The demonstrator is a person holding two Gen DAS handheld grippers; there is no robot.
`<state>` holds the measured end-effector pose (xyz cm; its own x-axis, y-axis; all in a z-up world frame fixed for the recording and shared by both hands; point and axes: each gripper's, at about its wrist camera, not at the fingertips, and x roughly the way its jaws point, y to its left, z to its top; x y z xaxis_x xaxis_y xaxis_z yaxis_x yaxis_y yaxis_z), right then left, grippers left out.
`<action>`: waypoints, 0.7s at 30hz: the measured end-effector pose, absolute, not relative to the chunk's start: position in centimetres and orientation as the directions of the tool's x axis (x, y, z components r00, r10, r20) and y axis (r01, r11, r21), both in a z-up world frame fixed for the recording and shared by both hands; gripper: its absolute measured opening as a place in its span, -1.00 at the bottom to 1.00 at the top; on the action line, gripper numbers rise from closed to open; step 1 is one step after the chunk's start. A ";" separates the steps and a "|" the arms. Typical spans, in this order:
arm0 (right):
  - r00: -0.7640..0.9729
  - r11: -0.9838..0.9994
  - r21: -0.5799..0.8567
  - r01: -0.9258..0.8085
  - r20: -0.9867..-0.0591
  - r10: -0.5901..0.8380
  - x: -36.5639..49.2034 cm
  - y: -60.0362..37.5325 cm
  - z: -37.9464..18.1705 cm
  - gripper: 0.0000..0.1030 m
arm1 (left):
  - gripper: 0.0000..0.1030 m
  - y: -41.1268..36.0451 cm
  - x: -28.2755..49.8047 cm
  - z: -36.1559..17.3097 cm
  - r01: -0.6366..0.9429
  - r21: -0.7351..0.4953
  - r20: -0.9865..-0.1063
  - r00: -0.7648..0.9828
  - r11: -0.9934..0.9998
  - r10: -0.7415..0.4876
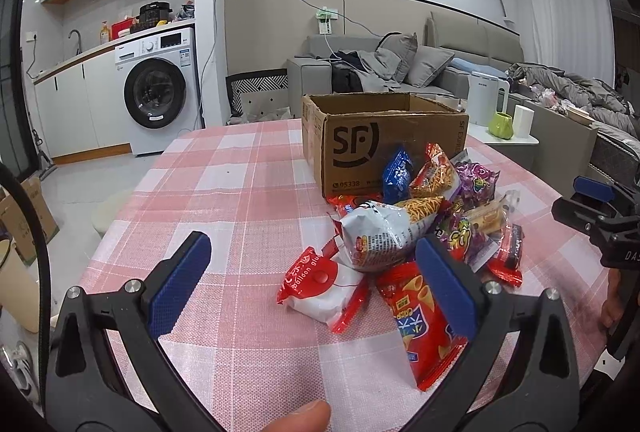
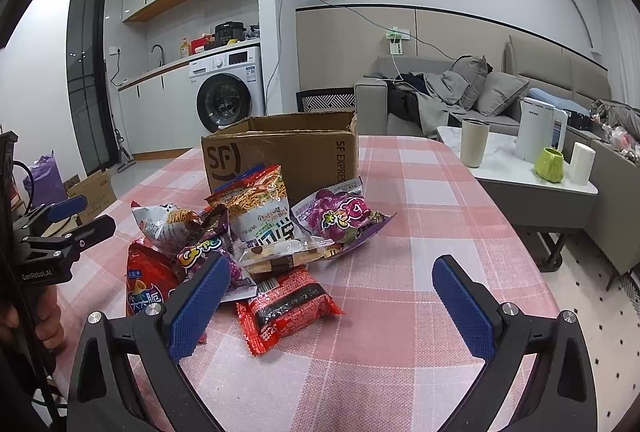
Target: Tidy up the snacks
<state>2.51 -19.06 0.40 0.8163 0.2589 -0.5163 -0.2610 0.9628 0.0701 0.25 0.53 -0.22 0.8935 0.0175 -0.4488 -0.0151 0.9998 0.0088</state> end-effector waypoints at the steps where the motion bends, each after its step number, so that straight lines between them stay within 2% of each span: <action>1: 0.815 0.962 0.074 -0.262 -0.517 0.262 2.5 -19.1 0.4 0.99 | 0.98 0.5 0.3 -0.2 -0.015 0.010 -0.450 0.893 1.000 0.018; 21: 0.797 0.958 0.100 -0.269 -0.535 0.280 2.8 -19.2 -0.5 0.99 | 0.98 0.3 0.8 -0.5 -0.021 0.033 -0.479 0.877 0.999 0.034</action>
